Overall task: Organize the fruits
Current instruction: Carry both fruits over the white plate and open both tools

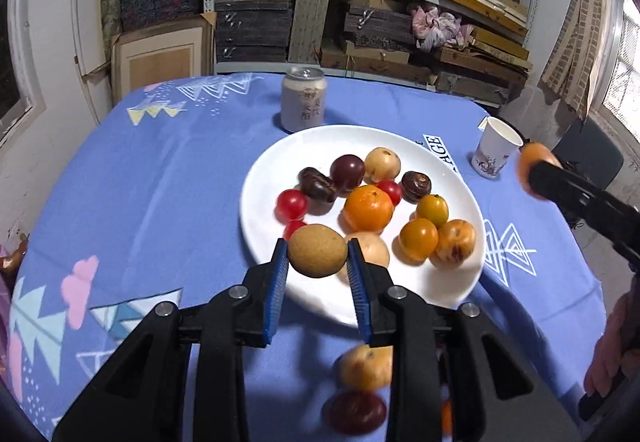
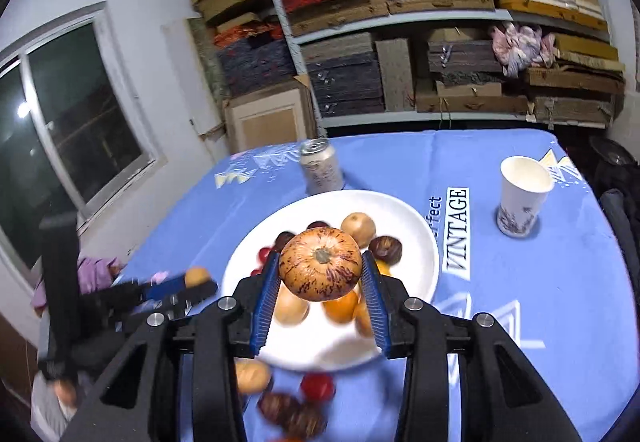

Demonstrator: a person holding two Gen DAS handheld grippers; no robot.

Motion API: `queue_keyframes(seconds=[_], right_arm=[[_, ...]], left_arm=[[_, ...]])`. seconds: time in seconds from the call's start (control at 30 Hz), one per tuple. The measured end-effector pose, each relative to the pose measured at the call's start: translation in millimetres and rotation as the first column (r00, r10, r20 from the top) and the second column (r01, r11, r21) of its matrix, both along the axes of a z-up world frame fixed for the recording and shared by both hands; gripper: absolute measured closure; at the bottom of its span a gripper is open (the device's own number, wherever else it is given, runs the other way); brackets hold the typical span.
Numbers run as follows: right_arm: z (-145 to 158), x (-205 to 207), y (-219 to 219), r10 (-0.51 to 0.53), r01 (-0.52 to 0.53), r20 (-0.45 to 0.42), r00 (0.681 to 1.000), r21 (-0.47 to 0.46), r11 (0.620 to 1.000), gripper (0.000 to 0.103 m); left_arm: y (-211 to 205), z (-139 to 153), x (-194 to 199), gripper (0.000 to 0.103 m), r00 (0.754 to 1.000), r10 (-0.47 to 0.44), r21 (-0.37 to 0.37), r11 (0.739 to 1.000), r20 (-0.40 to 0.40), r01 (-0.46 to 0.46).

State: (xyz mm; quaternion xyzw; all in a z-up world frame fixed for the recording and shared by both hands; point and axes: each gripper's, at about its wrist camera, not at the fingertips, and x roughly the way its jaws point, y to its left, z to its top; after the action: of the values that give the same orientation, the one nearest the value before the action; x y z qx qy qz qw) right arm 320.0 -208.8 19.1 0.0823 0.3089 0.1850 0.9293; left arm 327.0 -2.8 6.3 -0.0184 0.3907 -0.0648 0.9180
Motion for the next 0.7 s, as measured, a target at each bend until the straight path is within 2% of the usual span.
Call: queue_keyframes(seconds=[0.2,0.37,0.43,0.6,0.63,0.67,0.7], right_arm=[[-48,69,23,-0.005,0.002,-0.087,0.996,-0.044,0.999,0.062],[-70,84,33,-0.005,-0.003,-0.122,0.993,-0.067,0.998,0.062],[-75,87,34,-0.011,0.001,-0.126,0.992,-0.080,0.997,0.062],[-77,89,36,-0.015,0.004,-0.109,0.994,-0.098,0.995,0.058],[-76,88,35,-0.015,0.005,-0.106,0.994,-0.091,0.996,0.051],[-74,87,34,-0.019,0.010,-0.100,0.995,-0.085,0.996,0.043],[-72,86,33,-0.024,0.017,-0.091,0.996,-0.079,0.997,0.040]], left_arm=[[-11,-45,38,0.074,0.996,0.004,0.032,0.999,-0.094,-0.001],[-8,-57,47,0.074,0.995,-0.005,0.037,0.999,-0.102,0.009],[-10,-60,48,0.072,0.996,-0.004,0.062,0.998,-0.088,0.009],[-16,-59,46,0.057,0.999,0.000,0.118,0.993,-0.044,0.005],[-17,-58,45,0.054,0.999,-0.001,0.122,0.993,-0.039,0.006],[-17,-57,43,0.045,1.000,0.005,0.136,0.991,-0.027,-0.002],[-18,-55,41,0.036,1.000,0.005,0.144,0.990,-0.014,-0.003]])
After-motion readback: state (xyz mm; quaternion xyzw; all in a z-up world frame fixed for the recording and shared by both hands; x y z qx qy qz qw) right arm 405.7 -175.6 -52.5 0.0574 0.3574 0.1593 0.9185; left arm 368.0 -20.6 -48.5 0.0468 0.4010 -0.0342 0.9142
